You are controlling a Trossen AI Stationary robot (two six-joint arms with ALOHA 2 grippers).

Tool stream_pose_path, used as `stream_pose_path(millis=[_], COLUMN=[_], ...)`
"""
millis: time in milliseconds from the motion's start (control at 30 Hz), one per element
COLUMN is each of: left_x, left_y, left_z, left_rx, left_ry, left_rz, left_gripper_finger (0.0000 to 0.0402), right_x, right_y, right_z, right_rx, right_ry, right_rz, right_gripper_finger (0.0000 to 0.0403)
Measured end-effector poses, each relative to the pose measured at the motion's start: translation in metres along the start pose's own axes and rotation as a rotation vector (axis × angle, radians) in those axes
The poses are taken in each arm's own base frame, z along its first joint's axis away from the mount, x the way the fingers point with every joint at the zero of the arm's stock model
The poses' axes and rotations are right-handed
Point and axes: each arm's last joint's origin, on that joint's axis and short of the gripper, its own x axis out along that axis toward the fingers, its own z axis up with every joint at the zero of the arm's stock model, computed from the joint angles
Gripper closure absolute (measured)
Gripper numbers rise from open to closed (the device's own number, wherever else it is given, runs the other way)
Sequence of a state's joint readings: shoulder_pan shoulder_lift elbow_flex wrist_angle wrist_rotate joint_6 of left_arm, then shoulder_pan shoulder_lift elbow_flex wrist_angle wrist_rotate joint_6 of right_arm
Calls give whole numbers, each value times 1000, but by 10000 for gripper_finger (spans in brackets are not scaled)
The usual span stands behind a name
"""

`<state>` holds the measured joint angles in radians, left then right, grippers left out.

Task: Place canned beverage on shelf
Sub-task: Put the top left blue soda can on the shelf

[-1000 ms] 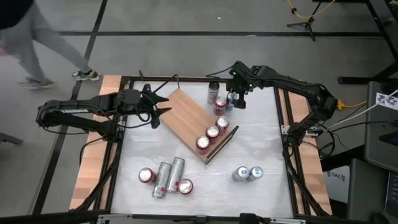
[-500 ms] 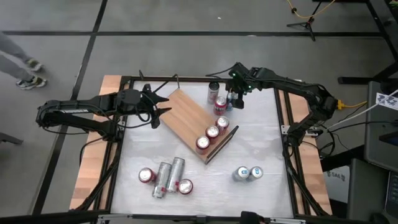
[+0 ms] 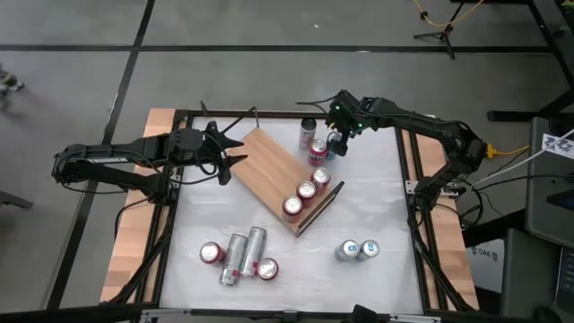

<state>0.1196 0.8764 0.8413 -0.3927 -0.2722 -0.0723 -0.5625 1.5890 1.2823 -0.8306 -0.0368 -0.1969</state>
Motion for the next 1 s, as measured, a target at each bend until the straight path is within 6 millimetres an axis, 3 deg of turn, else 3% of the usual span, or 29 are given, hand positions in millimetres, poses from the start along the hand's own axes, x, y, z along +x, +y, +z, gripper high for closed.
stream_pose_path(millis=[433,1000], left_x=[0,0], left_y=[0,0], left_z=[0,-2], left_rx=[0,8], left_ry=[0,22], left_rz=[0,1], left_gripper_finger=[221,221], right_x=[0,8], right_y=[0,0], right_z=[1,1], right_rx=[98,97], right_ry=[-7,22], right_rz=[-2,-21], right_gripper_finger=[8,8])
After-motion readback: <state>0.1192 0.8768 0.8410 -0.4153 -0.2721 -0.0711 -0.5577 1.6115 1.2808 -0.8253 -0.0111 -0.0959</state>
